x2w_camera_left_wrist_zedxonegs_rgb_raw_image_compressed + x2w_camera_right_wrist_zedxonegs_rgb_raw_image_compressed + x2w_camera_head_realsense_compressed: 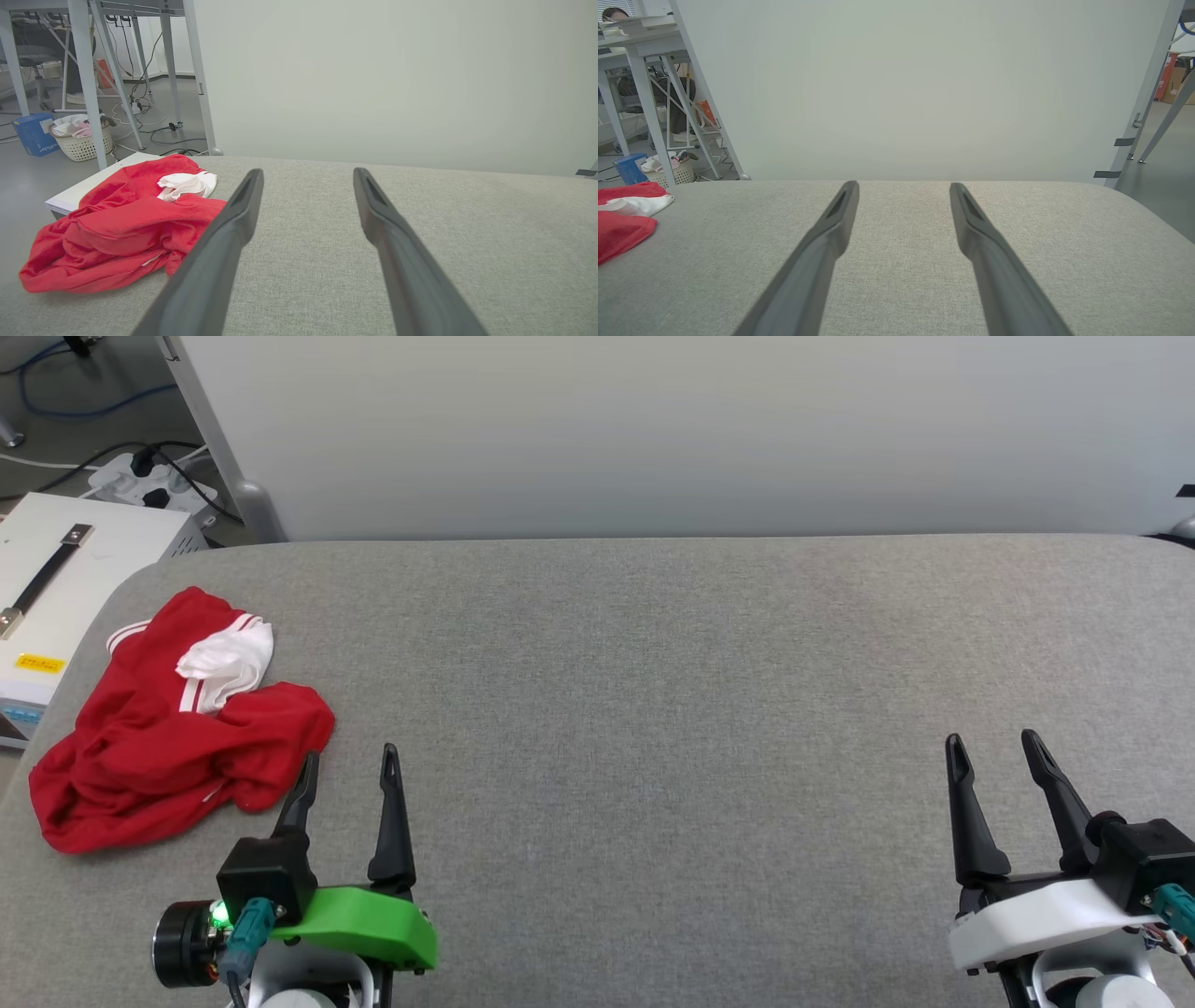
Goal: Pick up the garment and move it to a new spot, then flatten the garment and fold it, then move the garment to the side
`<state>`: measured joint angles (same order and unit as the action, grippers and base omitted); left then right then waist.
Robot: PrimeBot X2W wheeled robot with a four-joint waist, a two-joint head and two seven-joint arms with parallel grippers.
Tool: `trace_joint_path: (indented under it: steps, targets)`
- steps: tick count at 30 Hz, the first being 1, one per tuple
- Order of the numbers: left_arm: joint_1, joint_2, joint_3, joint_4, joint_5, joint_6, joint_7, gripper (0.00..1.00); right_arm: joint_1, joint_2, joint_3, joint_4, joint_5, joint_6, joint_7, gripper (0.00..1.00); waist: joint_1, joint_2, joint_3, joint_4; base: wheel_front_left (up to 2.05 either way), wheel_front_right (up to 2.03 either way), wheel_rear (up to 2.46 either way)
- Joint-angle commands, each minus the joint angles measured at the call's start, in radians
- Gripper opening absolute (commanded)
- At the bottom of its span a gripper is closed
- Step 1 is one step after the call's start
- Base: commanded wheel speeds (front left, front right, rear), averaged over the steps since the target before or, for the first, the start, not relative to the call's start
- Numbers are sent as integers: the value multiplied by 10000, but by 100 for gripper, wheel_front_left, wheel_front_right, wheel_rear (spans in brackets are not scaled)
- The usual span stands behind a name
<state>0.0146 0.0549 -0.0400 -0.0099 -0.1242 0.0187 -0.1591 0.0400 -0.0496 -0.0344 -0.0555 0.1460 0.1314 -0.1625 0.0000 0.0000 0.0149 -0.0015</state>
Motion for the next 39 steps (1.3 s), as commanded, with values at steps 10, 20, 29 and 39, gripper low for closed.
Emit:
trace_joint_path:
  steps: [10, 20, 29, 39]
  targets:
    - [-36, -34, -65, 81, -231, 9, -309, 100, 243, -5, 32, -26, 139, -5, -285, 100, 0, 0, -21, 16, 0, 0, 0]
    - [36, -38, -118, 225, -329, 41, -520, 100, 384, -5, 36, 12, 243, -6, -493, 100, 0, 0, -17, 38, 0, 0, 0]
    - [-46, -41, -195, 334, -391, 104, -703, 100, 434, -6, 19, 19, 322, -7, -674, 100, 0, 0, 72, 179, 0, 0, 0]
    - [-193, -45, -63, 345, -566, 174, -910, 100, 404, -6, 210, -29, 274, -7, -877, 100, 0, 0, 296, 806, 0, 0, 0]
